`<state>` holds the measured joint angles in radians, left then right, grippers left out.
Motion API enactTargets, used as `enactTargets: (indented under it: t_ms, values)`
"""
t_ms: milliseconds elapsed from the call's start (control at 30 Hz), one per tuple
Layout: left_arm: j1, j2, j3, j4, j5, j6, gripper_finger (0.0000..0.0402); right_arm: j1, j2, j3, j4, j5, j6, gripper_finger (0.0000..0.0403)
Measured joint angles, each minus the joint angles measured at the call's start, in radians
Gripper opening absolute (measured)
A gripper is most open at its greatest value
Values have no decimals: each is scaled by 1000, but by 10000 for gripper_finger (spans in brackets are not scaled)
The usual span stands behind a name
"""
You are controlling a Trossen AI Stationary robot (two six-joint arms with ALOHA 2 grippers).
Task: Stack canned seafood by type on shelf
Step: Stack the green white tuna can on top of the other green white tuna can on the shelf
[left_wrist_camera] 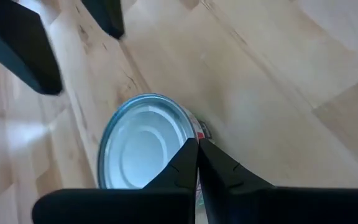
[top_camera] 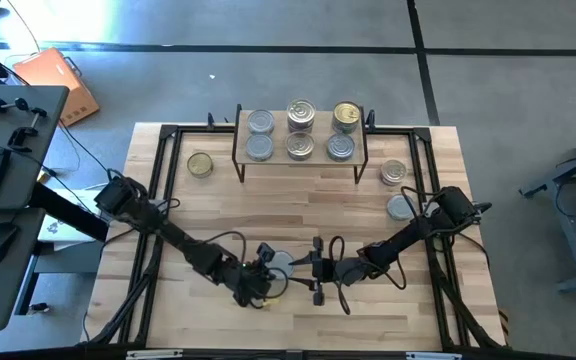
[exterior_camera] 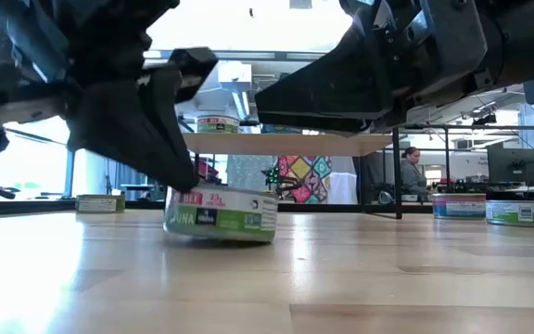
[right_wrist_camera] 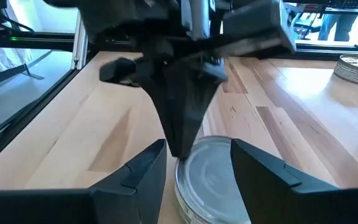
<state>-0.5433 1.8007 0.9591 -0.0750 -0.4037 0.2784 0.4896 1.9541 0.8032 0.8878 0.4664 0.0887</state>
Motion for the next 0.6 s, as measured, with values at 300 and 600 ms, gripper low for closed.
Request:
enactTargets:
  t_ms: [300,600]
  values:
    - [12,-1,77,-121,6,-42,0,-20,0,0,-69,-95,13,176]
    - [75,-35,62,-153,39,-182,0,-54,0,0,-83,-150,-346,249]
